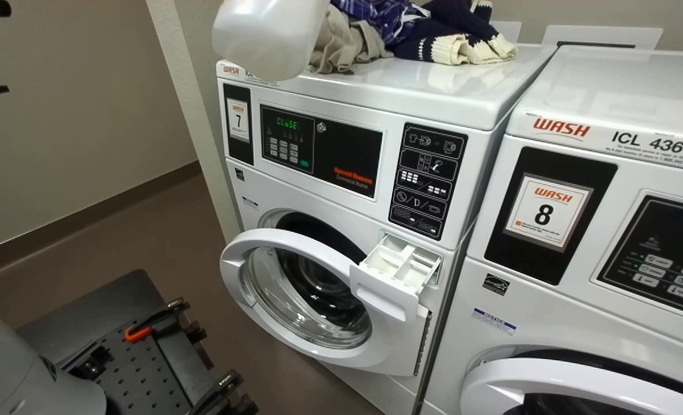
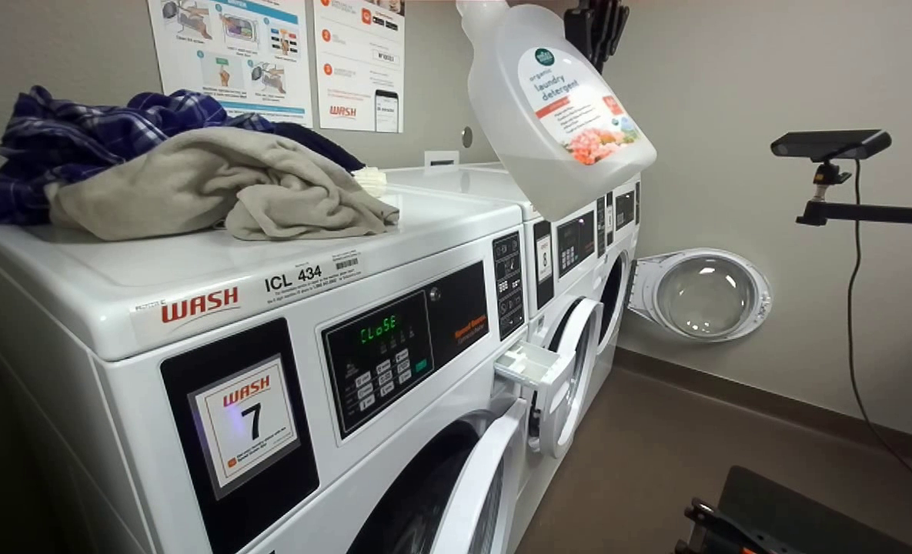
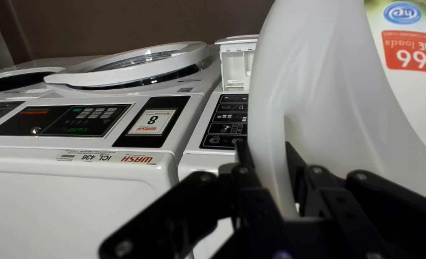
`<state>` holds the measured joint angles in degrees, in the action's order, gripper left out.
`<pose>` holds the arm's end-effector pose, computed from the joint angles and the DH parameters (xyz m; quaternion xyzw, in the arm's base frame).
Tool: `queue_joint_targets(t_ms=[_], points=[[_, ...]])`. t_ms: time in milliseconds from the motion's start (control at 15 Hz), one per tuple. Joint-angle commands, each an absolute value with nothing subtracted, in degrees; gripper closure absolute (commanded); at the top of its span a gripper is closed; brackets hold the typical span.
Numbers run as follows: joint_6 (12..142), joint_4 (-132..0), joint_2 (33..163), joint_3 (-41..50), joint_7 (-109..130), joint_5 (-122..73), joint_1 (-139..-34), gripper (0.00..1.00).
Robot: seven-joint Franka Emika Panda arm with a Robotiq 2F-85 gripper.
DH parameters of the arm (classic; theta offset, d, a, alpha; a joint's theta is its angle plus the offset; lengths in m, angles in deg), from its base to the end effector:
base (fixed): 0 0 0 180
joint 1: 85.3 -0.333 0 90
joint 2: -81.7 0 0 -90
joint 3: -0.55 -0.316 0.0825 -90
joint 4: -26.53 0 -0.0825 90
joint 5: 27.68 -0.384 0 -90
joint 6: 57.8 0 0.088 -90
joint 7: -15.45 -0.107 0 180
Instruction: Pour some of the detergent in the detergent tray
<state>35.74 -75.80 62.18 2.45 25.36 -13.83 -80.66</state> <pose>0.4429 -0.0785 0.7021 0.9887 0.0257 0.0754 0.1270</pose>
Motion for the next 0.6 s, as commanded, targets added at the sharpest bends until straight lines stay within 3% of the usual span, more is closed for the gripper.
queue_joint_targets(t_ms=[0, 533], points=[[35.8, -75.8, 61.2, 4.0, 26.5, -11.6, -80.8, 0.94], [37.3, -79.9, 61.5, 7.6, 28.6, -2.6, -79.2, 0.94]])
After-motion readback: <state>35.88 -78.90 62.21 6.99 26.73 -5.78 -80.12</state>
